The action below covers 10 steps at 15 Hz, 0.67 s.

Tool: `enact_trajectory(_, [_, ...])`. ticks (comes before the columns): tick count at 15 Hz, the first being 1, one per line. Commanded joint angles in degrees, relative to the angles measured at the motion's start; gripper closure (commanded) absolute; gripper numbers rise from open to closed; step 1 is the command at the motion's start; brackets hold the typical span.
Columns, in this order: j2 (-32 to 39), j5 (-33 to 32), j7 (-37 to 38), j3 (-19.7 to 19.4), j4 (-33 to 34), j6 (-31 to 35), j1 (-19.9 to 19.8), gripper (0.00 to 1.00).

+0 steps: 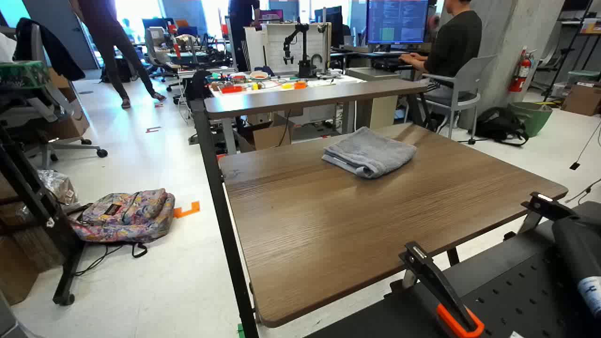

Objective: Slide the cloth to the left on the desk

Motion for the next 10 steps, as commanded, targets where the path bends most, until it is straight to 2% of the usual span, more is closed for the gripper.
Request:
enact_trajectory(1, [0.0, 0.0, 0.0, 0.0, 0.1, -0.1, 0.0, 0.00])
enact_trajectory(5, [0.0, 0.0, 0.0, 0.0, 0.1, 0.0, 0.0, 0.00])
enact_trajectory(10, [8.7, 1.2, 9.1, 3.0, 2.4, 9.8, -0.8, 0.00])
